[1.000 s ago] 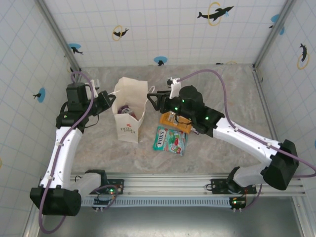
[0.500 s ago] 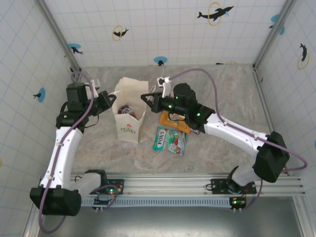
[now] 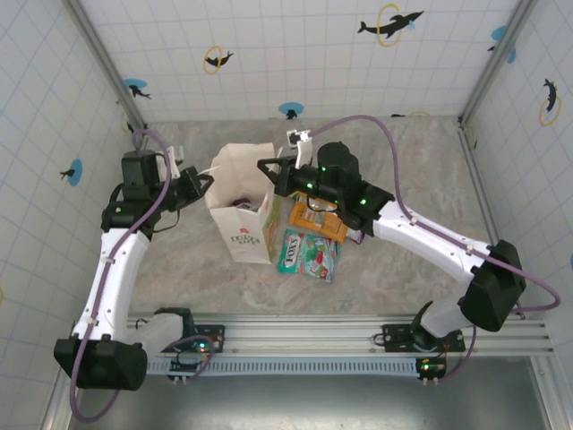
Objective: Place the snacks into the paper bag
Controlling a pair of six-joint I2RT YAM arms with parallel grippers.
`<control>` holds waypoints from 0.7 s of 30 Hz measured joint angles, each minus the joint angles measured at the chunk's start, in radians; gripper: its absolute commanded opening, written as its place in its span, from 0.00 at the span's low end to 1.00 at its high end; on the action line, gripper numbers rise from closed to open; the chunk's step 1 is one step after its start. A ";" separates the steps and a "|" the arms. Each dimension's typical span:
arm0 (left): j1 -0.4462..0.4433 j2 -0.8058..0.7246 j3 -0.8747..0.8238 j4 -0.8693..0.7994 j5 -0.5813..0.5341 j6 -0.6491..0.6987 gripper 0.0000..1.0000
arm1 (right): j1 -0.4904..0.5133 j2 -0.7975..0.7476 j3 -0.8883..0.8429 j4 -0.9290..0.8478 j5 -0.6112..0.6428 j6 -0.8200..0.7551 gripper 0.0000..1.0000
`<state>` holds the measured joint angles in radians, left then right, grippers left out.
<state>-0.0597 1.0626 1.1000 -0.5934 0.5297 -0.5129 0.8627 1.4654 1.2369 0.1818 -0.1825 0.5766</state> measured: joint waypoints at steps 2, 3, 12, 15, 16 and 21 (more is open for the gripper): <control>0.000 0.000 -0.002 -0.003 -0.008 0.008 0.00 | -0.013 0.000 -0.025 -0.001 0.001 0.011 0.00; 0.000 0.000 -0.005 -0.003 -0.011 0.014 0.00 | -0.019 0.000 -0.033 -0.003 0.001 0.016 0.00; 0.000 0.009 -0.047 0.035 -0.006 0.018 0.00 | -0.011 -0.001 -0.041 0.000 0.019 0.016 0.00; 0.000 0.011 -0.051 0.050 -0.005 0.018 0.00 | -0.017 -0.001 -0.041 0.000 0.027 0.014 0.00; 0.000 0.011 -0.055 0.055 -0.002 0.018 0.00 | -0.019 -0.001 -0.042 0.000 0.028 0.014 0.00; 0.000 0.017 -0.068 0.070 0.013 0.018 0.00 | -0.017 -0.009 -0.056 0.005 0.040 0.014 0.00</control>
<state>-0.0597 1.0794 1.0321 -0.5236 0.5426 -0.4950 0.8455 1.4567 1.1809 0.1867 -0.1421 0.5903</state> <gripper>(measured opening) 0.045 0.055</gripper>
